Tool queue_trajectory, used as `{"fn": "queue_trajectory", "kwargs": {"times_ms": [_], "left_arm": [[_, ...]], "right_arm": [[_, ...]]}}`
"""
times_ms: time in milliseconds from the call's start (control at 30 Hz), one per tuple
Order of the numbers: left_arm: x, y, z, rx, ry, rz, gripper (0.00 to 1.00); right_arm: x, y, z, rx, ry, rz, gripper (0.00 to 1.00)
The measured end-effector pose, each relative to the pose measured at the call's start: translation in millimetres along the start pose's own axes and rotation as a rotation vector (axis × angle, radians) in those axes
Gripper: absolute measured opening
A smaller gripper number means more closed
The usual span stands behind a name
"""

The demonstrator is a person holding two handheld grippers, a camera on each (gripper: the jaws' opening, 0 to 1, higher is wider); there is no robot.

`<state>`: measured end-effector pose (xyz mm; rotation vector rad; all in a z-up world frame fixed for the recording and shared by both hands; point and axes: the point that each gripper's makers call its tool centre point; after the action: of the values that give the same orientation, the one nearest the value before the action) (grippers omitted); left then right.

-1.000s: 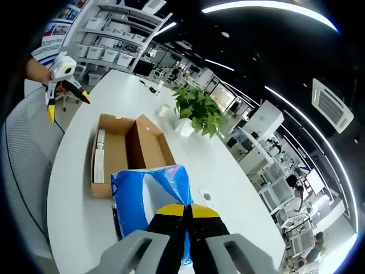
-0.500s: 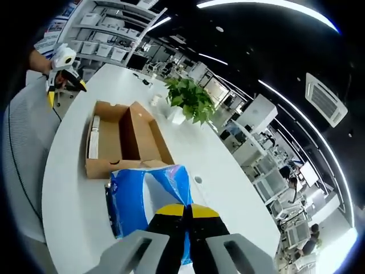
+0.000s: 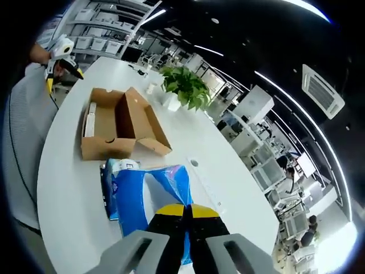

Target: Operate the shoe box by opening the lid, removing the specified soft item, and placing it in the target area until the item is outside and the box remains undamaged.

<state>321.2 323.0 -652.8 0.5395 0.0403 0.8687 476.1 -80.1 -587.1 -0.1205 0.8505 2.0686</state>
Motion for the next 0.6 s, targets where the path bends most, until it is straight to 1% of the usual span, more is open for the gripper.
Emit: {"fn": "queue_trajectory", "kwargs": {"times_ms": [300, 467, 600], "left_arm": [[0.3, 0, -0.3, -0.002, 0.001, 0.003, 0.99], [-1.0, 0, -1.0, 0.002, -0.001, -0.002, 0.99], [-0.9, 0, -1.9, 0.007, 0.002, -0.001, 0.99]], "right_arm": [[-3, -1, -20.1, 0.031, 0.013, -0.001, 0.0], [-7, -2, -34.5, 0.051, 0.013, -0.005, 0.0], [-4, -4, -47.6, 0.078, 0.017, 0.006, 0.0]]}}
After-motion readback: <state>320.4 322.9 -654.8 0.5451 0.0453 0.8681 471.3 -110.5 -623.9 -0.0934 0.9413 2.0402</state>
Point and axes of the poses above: the point that each gripper's makers call its tool centre point, and the gripper's own axes: y roughly backward along the fingers, x roughly to its left, z roughly out of its top, and after that the axes turned 14 degrees about -y, right-handed
